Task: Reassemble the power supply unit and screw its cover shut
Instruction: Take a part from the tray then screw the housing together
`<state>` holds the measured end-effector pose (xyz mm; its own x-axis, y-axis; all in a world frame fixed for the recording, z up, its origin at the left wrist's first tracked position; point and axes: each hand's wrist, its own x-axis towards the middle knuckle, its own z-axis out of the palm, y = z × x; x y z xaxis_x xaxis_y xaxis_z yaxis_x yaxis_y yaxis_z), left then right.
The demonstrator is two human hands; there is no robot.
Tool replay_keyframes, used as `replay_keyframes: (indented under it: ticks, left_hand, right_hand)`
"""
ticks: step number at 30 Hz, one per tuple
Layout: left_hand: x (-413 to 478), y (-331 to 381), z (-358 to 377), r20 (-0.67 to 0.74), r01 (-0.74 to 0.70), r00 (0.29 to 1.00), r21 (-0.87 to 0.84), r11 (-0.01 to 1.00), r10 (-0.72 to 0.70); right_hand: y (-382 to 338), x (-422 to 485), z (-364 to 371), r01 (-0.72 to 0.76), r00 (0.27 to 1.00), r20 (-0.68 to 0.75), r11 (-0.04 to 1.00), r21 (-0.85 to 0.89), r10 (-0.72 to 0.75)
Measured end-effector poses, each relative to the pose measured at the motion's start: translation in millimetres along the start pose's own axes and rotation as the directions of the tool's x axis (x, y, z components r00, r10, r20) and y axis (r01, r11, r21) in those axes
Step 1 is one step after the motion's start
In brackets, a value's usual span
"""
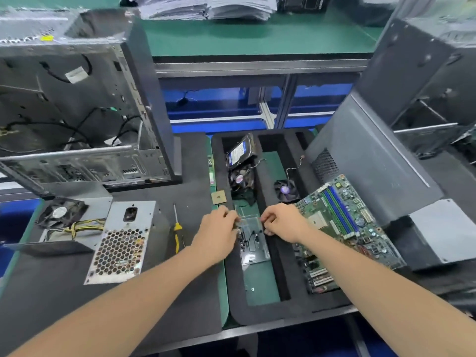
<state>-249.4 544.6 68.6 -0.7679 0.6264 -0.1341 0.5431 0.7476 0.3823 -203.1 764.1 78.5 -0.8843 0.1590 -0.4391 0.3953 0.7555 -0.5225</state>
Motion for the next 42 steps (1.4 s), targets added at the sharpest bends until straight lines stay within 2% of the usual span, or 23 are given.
replay_keyframes:
  ticks: [3,5,9,11,14,19,23,32,36,42]
  left_hand:
    - [-6.3,-16.4,22.5,-0.107,0.007,0.994,0.136,0.991,0.008]
    - [-12.2,-25.6,31.8,-0.161,0.018,0.987,0.204,0.979,0.015]
    - [-18.1,-36.3,37.5,-0.207,0.058,0.978,0.26,0.964,-0.003]
    - [-17.8,-37.1,38.3,-0.198,0.067,0.98,0.255,0.965,-0.015]
    - [-18.3,-33.9,38.7,-0.191,0.088,0.981,0.24,0.967,-0.042]
    - [-19.7,-31.7,35.3,-0.188,0.096,0.981,0.205,0.974,-0.057]
    - [-19.4,-32.3,34.8,-0.166,0.098,0.984,0.211,0.973,-0.063]
    - [-18.4,-33.2,34.4,-0.168,0.088,0.984,0.22,0.971,-0.051]
    - [-18.6,-33.2,34.5,-0.185,0.081,0.982,0.213,0.974,-0.041]
    - [-18.5,-35.1,37.1,-0.201,0.071,0.979,0.212,0.975,-0.027]
  right_hand:
    - [-3.6,5.2,3.1,0.069,0.997,0.028,0.995,-0.075,-0.067]
    - [-10.5,12.4,8.6,0.117,0.989,0.105,0.984,-0.131,-0.104]
    - [-27.3,34.6,29.5,0.119,0.968,0.246,0.953,-0.277,-0.049]
    - [-34.1,45.7,41.8,0.081,0.972,0.235,0.936,-0.342,0.002]
    - [-38.1,60.4,56.7,0.001,0.988,0.145,0.93,-0.367,0.056]
    - [-35.6,76.0,72.8,-0.064,0.997,0.024,0.95,-0.304,0.075]
    - [-34.4,81.4,77.6,-0.031,0.999,0.022,0.952,-0.305,0.039]
    - [-28.6,80.9,83.8,0.088,0.99,0.137,0.869,-0.487,-0.023]
    - [-27.5,80.1,82.5,0.077,0.988,0.156,0.864,-0.498,0.003]
    - [-27.7,81.9,78.2,-0.006,0.997,0.065,0.893,-0.449,0.039]
